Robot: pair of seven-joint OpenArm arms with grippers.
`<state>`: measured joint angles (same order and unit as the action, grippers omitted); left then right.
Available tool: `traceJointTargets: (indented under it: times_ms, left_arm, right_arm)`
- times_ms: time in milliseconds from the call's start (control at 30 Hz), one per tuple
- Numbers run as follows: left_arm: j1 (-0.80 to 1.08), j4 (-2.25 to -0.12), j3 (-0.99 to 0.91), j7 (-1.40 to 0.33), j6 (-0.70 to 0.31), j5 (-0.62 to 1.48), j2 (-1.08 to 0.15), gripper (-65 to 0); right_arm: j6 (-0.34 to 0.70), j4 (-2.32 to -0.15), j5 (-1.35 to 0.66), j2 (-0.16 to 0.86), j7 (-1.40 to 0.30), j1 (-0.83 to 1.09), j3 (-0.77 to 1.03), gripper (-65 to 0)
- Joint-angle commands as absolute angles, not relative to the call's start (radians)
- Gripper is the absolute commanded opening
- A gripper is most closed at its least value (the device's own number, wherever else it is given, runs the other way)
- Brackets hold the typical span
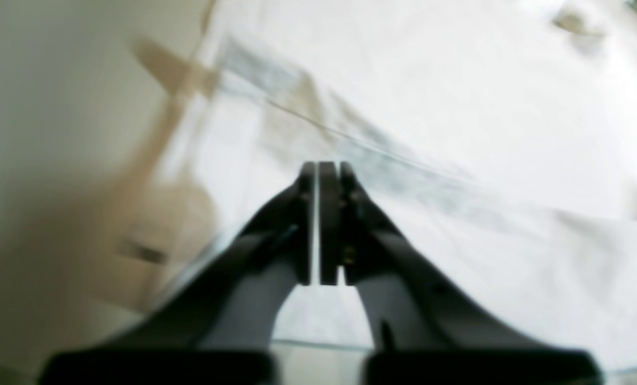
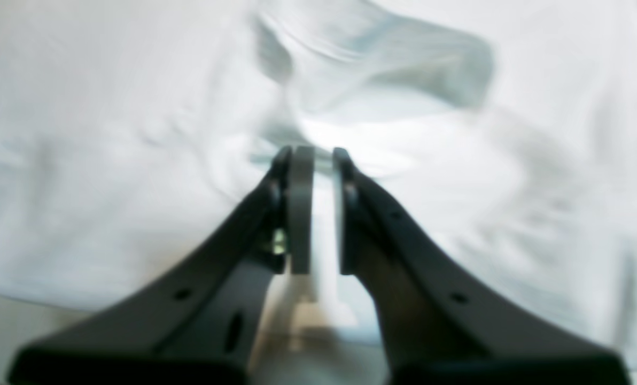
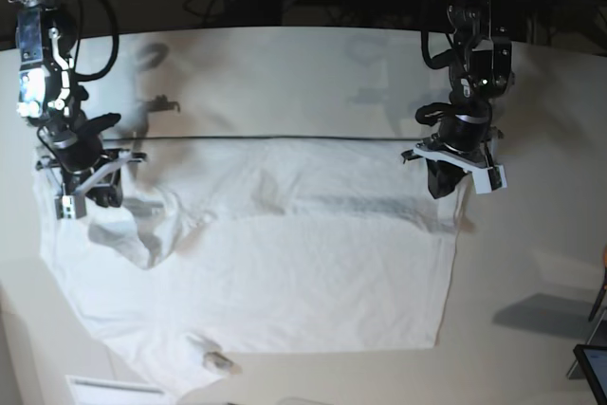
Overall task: Fold the T-shirt properly
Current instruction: 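Release the sleeve and move the right gripper back to the shirt side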
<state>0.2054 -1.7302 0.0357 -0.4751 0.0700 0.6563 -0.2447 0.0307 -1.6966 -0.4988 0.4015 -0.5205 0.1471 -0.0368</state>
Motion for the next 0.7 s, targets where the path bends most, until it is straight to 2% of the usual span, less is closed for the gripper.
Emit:
traceJointTargets:
  times_ms: [0,67,133,300,433,533,667]
  left_arm:
    - [0.203,-1.748,0.031,-0.447,0.061,0.647,-0.254,-55.3]
    - [0.205,-1.748,0.033,-0.446,0.061,0.645,-0.257,-48.2]
    - [0.205,-1.751,0.033,-0.446,0.061,0.645,-0.262,-45.3]
    - [0.194,-1.747,0.033,-0.450,0.059,0.645,-0.262,-45.3]
    - [0.193,-1.744,0.031,-0.452,0.059,0.645,-0.260,-45.3]
    - [0.193,-1.744,0.031,-0.452,0.059,0.645,-0.262,-45.3]
    - [0.189,-1.742,0.031,-0.453,0.059,0.645,-0.262,-45.3]
  right_arm:
    - [0.028,-1.722,-0.450,0.409,-0.496,0.148,-0.031,-51.1]
    - [0.027,-1.733,-0.340,0.409,-0.495,0.168,-0.031,-46.3]
    - [0.027,-1.738,-0.240,0.386,-0.493,0.179,-0.030,-42.9]
    - [0.028,-1.718,-0.013,0.292,-0.492,0.174,-0.019,-39.9]
    - [0.044,-1.670,-0.004,0.262,-0.492,0.143,-0.019,-39.9]
    - [0.107,-1.626,-0.004,0.237,-0.492,0.107,-0.015,-40.2]
    - [0.162,-1.593,-0.004,0.199,-0.493,0.070,0.081,-40.3]
